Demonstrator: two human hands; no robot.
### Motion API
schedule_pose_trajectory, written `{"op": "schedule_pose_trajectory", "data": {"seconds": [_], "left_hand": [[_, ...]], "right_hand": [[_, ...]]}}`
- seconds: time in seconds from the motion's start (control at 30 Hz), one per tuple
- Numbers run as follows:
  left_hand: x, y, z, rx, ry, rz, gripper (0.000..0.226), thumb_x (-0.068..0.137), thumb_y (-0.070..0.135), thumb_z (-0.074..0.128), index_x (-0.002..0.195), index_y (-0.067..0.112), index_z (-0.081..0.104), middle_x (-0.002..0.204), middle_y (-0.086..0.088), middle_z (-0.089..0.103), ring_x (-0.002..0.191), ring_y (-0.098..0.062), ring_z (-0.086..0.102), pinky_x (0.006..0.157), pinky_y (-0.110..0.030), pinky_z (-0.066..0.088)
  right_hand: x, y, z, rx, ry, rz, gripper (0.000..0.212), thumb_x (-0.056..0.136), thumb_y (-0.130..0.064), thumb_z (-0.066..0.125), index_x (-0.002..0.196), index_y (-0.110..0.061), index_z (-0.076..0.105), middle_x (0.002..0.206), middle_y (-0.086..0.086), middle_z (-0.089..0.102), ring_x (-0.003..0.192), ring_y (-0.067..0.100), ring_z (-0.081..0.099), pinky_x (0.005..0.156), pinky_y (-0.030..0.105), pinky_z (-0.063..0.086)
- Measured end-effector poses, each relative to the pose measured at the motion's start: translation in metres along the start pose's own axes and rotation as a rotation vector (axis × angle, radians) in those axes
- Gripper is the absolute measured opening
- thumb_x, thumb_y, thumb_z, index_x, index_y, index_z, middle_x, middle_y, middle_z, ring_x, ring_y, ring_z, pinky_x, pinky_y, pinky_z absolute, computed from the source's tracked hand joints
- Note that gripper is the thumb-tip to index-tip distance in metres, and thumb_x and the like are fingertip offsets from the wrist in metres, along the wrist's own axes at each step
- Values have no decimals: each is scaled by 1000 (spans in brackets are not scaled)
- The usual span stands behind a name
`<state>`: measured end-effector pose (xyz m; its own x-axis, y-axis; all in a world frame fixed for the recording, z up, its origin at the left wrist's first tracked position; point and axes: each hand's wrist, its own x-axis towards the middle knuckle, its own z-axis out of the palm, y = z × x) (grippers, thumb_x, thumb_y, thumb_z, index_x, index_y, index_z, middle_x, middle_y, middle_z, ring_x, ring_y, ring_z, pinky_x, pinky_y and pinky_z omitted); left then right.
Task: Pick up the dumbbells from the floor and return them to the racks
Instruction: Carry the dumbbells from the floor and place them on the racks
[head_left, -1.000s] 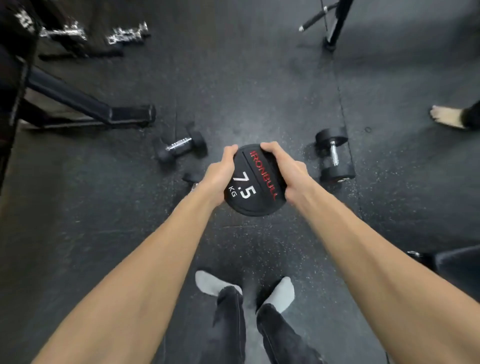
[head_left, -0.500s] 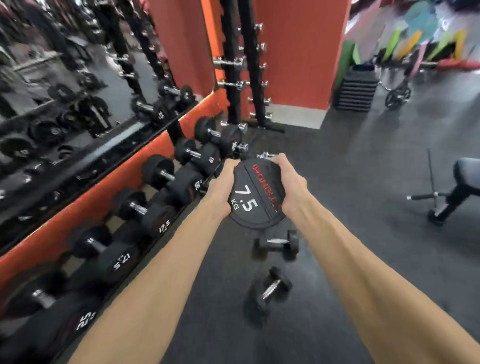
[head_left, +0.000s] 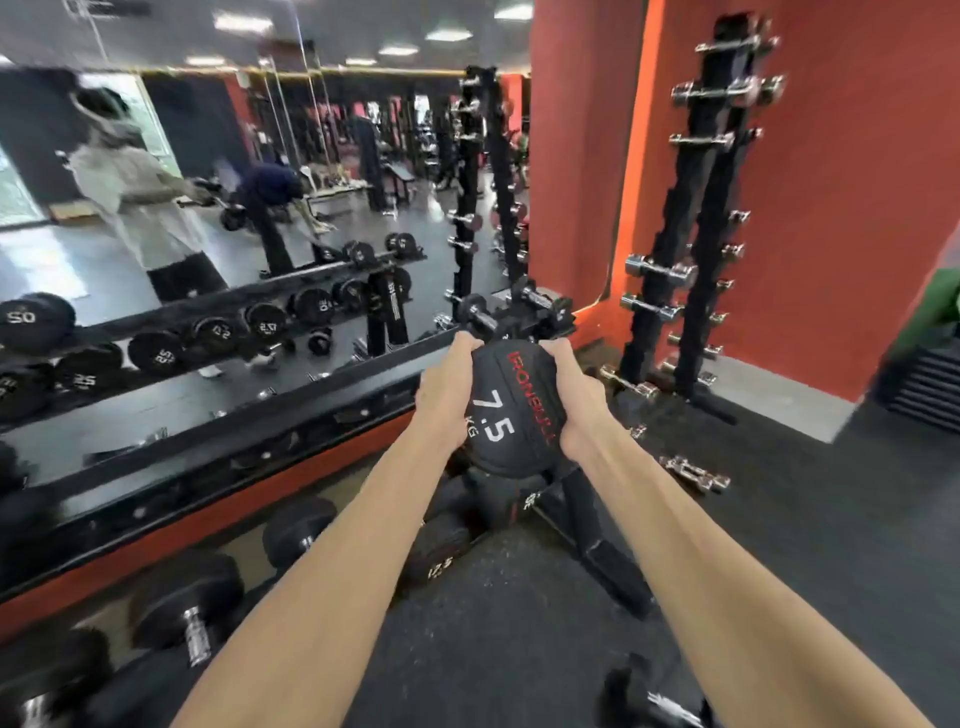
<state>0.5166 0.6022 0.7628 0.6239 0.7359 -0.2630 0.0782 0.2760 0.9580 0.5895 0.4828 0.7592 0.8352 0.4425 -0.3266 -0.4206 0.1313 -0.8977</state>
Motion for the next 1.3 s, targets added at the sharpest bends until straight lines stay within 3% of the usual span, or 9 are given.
{"op": "schedule_pose_trajectory", "data": {"seconds": [0.2, 0.4, 0.53, 0.67, 0.9, 1.0, 1.1, 1.23, 1.3], "left_hand": [[127, 36, -7, -85, 150, 12, 43, 70, 48, 68, 94, 14, 74, 93, -11, 79, 76, -29, 72, 70, -37, 58], [245, 60, -11, -101, 266, 47, 45, 71, 52, 68, 94, 13, 75, 89, -9, 81, 73, -27, 73, 69, -37, 58], [325, 79, -20, -118, 305, 50, 42, 71, 51, 69, 87, 12, 73, 99, -14, 81, 87, -32, 77, 84, -48, 62], [401, 93, -28, -169, 351, 49, 32, 87, 39, 68, 75, 22, 45, 100, -16, 74, 97, -35, 73, 95, -54, 60], [512, 106, -46, -88, 452, 26, 25, 84, 50, 64, 82, 25, 64, 98, -8, 75, 89, -27, 74, 87, -48, 61], [552, 101, -52, -137, 477, -10, 47, 70, 56, 67, 92, 15, 78, 98, -10, 81, 91, -29, 77, 87, -49, 63], [583, 94, -53, -173, 512, -53, 57, 63, 58, 70, 95, 12, 80, 98, -8, 81, 95, -30, 77, 90, -51, 63], [612, 86, -49, -190, 549, -73, 62, 61, 60, 69, 97, 11, 79, 100, -9, 81, 97, -31, 76, 90, -51, 62], [620, 80, -46, -173, 583, -77, 58, 65, 57, 68, 97, 10, 78, 98, -9, 80, 95, -30, 77, 88, -48, 63]], "right_hand": [[140, -28, 81, -116, -115, 61, 55, 79, -54, 75, 113, -11, 73, 108, 10, 80, 89, 29, 76, 79, 42, 62], [260, -41, 142, -182, -221, 67, 39, 89, -49, 69, 105, -14, 74, 106, 9, 79, 97, 29, 73, 74, 35, 56], [335, -46, 190, -205, -247, 72, 37, 88, -48, 69, 97, -13, 72, 104, 11, 80, 85, 27, 72, 82, 40, 59], [411, -48, 239, -253, -258, 86, 44, 86, -53, 70, 104, -13, 74, 105, 11, 79, 93, 27, 74, 89, 44, 60], [513, -39, 303, -259, -281, 140, 46, 88, -51, 68, 111, -11, 76, 112, 13, 79, 104, 30, 74, 93, 49, 59], [552, -33, 322, -294, -309, 160, 36, 87, -49, 69, 96, -16, 75, 109, 13, 79, 95, 29, 73, 92, 48, 59], [585, -29, 334, -301, -328, 165, 43, 89, -46, 69, 105, -6, 74, 89, 3, 75, 84, 25, 69, 82, 37, 57], [620, -18, 340, -325, -368, 209, 33, 90, -46, 69, 93, -13, 74, 87, -1, 74, 91, 26, 70, 89, 40, 58], [632, -12, 340, -330, -380, 232, 43, 89, -45, 69, 105, -5, 72, 87, 0, 73, 91, 26, 68, 95, 45, 57]]}}
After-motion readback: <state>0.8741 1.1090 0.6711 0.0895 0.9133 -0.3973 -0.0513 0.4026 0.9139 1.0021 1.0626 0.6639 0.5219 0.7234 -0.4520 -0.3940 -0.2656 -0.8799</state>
